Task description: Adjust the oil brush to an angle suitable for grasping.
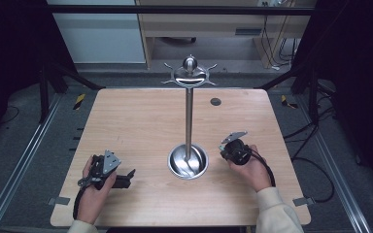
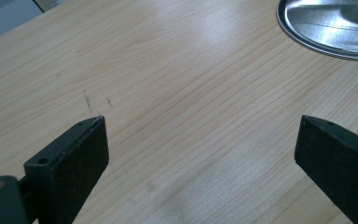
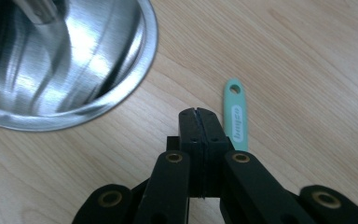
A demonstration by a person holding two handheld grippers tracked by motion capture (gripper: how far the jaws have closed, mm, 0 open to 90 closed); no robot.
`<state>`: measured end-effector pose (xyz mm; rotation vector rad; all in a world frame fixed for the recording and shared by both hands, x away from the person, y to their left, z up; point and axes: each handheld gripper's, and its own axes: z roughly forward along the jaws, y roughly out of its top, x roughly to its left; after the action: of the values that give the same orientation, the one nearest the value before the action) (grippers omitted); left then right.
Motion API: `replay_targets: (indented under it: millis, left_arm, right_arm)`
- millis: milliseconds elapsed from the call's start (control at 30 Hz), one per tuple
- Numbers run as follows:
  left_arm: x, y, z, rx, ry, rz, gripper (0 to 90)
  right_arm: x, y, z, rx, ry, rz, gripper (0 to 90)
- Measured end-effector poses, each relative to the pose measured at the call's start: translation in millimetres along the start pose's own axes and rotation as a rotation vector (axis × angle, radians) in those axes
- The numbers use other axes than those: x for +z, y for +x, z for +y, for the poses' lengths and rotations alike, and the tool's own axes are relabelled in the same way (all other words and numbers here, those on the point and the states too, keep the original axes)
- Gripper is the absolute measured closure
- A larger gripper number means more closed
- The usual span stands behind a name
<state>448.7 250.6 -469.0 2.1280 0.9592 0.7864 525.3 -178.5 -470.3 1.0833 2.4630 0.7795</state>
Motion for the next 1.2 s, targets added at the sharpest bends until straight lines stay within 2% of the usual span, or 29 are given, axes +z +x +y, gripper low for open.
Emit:
replay_targets:
  millis: [400,900,1000,1200]
  left_arm:
    - [0.1,-0.8,0.2,0.004,0.001,-0.002,2.4]
    - [0.6,-1.8,0.4,0.012,0.008,-0.011,2.5]
    - [0.6,-2.1,0.3,0.011,0.007,-0.012,2.5]
    - [0.8,-2.1,0.3,0.011,0.008,-0.013,2.5]
  right_arm:
    - [9.8,-5.3,-2.8,0.030,0.043,-0.015,90.0]
    - [13.5,-8.3,-4.0,0.029,0.072,-0.046,90.0]
    - [13.7,-12.4,-4.4,0.046,0.075,-0.066,90.0]
    - [13.1,-18.5,-5.4,0.084,0.079,-0.078,90.0]
